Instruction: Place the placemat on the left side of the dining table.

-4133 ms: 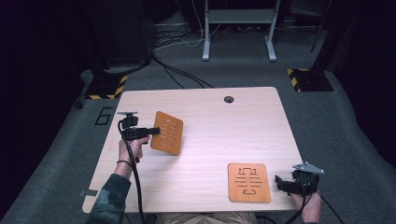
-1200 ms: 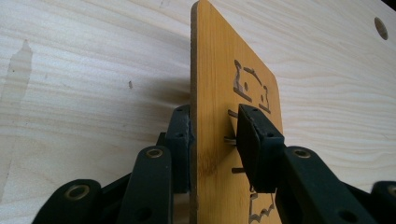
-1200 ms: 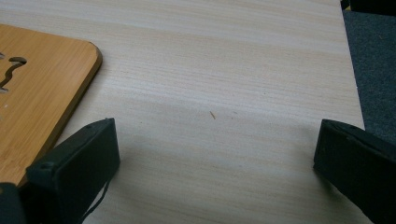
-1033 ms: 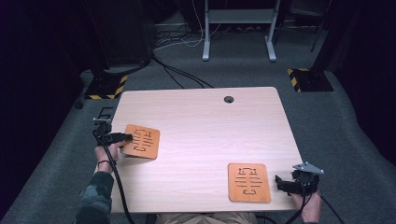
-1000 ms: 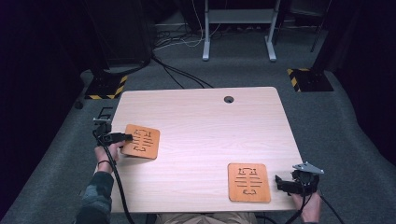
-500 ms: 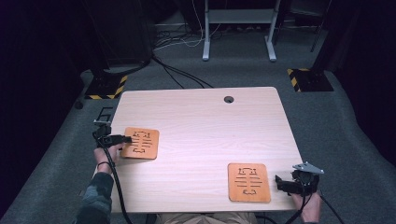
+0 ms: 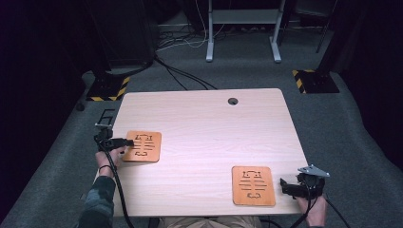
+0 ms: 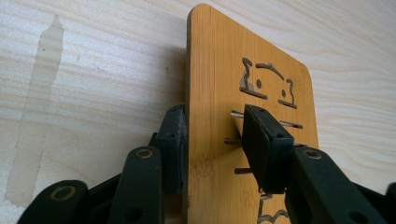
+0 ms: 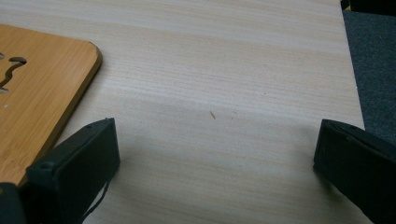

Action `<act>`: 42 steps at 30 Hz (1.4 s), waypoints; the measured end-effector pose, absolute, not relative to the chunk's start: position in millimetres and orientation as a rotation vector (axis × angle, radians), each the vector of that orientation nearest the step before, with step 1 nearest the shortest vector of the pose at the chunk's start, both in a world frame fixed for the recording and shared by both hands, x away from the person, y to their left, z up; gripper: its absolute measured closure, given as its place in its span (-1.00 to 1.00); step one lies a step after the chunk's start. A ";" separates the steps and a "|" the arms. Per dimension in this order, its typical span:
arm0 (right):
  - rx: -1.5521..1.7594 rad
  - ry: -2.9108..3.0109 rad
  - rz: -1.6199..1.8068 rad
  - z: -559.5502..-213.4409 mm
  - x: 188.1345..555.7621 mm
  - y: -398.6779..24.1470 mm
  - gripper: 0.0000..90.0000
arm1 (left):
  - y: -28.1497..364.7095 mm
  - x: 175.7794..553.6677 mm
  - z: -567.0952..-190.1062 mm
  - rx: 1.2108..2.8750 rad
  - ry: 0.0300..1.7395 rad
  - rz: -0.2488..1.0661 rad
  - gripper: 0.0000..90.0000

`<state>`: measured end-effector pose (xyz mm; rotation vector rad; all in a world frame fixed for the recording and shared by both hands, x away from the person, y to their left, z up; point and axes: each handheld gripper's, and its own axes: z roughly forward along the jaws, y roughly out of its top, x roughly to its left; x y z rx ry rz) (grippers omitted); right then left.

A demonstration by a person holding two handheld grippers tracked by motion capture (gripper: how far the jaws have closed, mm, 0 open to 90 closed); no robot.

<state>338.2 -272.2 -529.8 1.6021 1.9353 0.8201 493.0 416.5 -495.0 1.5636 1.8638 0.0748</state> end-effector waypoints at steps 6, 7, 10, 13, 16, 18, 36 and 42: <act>1.603 1.934 0.820 -529.8 338.1 -272.1 -1.00 | 417.6 494.4 -498.0 1.552 1.869 0.059 0.33; 1.603 1.934 0.820 -529.8 338.1 -272.1 -1.00 | 417.9 494.7 -498.8 1.549 1.871 0.058 0.33; 1.604 1.933 0.820 -529.8 338.1 -272.1 -1.00 | 418.4 495.3 -500.3 1.544 1.868 0.056 0.33; 1.604 1.933 0.820 -529.8 338.1 -272.0 -1.00 | 419.0 495.8 -501.2 1.553 1.869 0.055 0.32; 1.604 1.934 0.819 -529.7 338.1 -272.1 -1.00 | 418.2 496.2 -501.7 1.570 1.876 0.066 0.30; 1.604 1.934 0.819 -529.7 338.2 -272.1 -1.00 | 416.4 496.8 -502.5 1.563 1.888 0.075 0.29; 1.602 1.936 0.819 -529.7 338.3 -272.2 -1.00 | 402.6 499.7 -492.3 1.747 1.902 0.259 -0.17; 1.603 1.936 0.819 -529.7 338.3 -272.2 -1.00 | 401.2 496.1 -486.0 1.775 1.875 0.291 -0.41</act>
